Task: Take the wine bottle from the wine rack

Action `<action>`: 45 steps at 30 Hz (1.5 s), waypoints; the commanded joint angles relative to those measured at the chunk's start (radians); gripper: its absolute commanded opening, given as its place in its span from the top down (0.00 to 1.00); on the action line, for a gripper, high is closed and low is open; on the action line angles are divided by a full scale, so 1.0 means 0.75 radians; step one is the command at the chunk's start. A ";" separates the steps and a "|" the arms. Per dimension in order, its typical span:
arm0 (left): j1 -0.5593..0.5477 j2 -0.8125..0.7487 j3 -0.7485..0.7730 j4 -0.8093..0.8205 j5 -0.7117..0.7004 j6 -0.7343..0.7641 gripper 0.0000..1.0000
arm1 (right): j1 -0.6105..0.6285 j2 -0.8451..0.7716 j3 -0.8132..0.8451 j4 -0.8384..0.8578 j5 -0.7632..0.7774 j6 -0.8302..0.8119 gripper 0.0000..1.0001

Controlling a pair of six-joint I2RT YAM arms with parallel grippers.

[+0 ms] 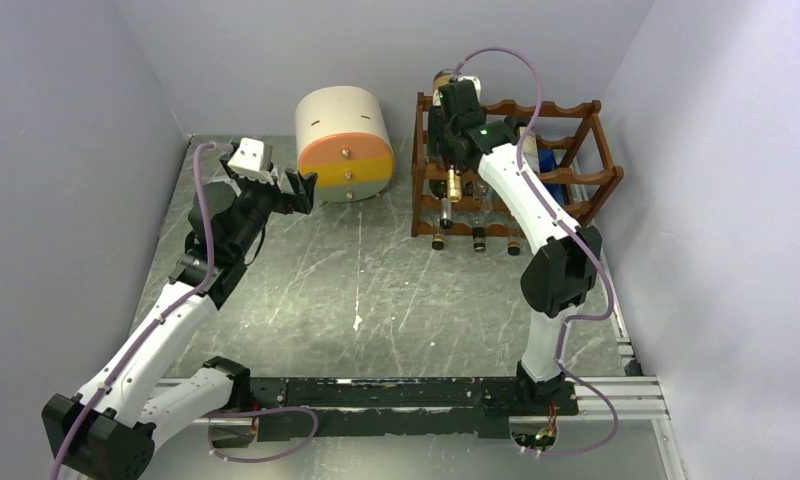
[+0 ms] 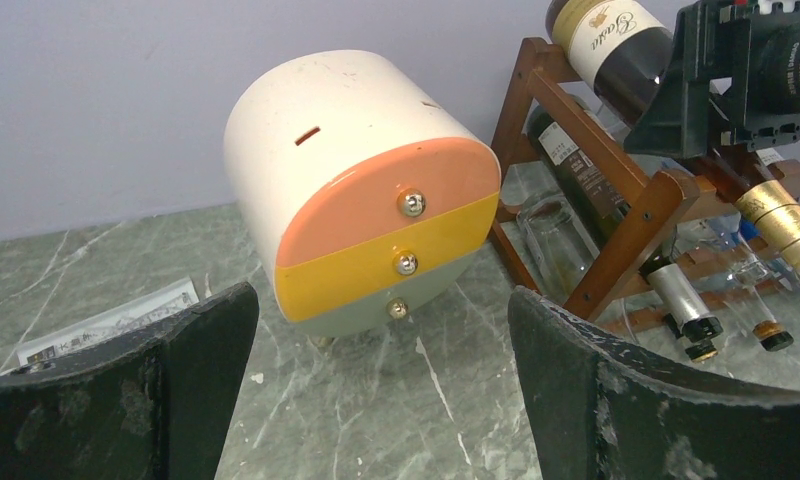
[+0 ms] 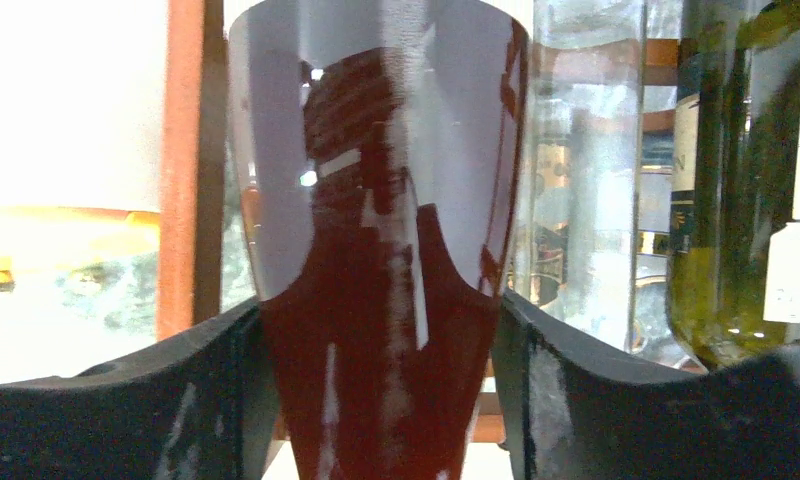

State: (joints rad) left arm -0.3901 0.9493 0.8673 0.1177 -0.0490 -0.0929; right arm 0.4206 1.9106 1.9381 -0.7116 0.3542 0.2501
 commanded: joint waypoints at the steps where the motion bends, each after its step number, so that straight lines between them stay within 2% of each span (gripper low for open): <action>1: -0.011 0.000 -0.013 0.061 -0.024 0.013 0.01 | -0.004 0.037 0.039 0.038 -0.005 0.010 0.32; 3: -0.012 -0.001 -0.015 0.061 -0.025 0.013 0.01 | -0.003 0.018 0.026 0.062 0.002 0.018 0.37; 5: -0.013 0.002 -0.015 0.062 -0.025 0.014 0.01 | -0.004 -0.019 -0.006 0.113 0.005 0.019 0.48; 7: -0.014 0.002 -0.012 0.062 -0.024 0.014 0.01 | -0.005 -0.061 -0.055 0.178 -0.003 0.022 0.53; 10: -0.014 0.000 -0.014 0.062 -0.023 0.013 0.01 | -0.006 -0.126 -0.116 0.262 0.002 0.025 0.69; 17: -0.014 -0.002 -0.015 0.064 -0.029 0.015 0.01 | -0.008 -0.323 -0.337 0.547 -0.046 0.028 0.79; 22: -0.014 -0.003 -0.016 0.063 -0.029 0.017 0.01 | -0.024 -0.400 -0.408 0.655 -0.072 0.059 0.84; 29: -0.013 -0.002 -0.017 0.064 -0.030 0.017 0.01 | -0.092 -0.456 -0.462 0.758 -0.149 0.141 0.99; 45: -0.016 0.006 -0.014 0.061 -0.031 0.015 0.01 | -0.155 -0.420 -0.293 0.714 -0.257 0.152 1.00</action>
State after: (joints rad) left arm -0.3901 0.9524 0.8600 0.1310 -0.0620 -0.0898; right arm 0.3389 1.6627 1.5925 -0.3996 0.1436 0.3454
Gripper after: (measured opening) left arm 0.986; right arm 0.647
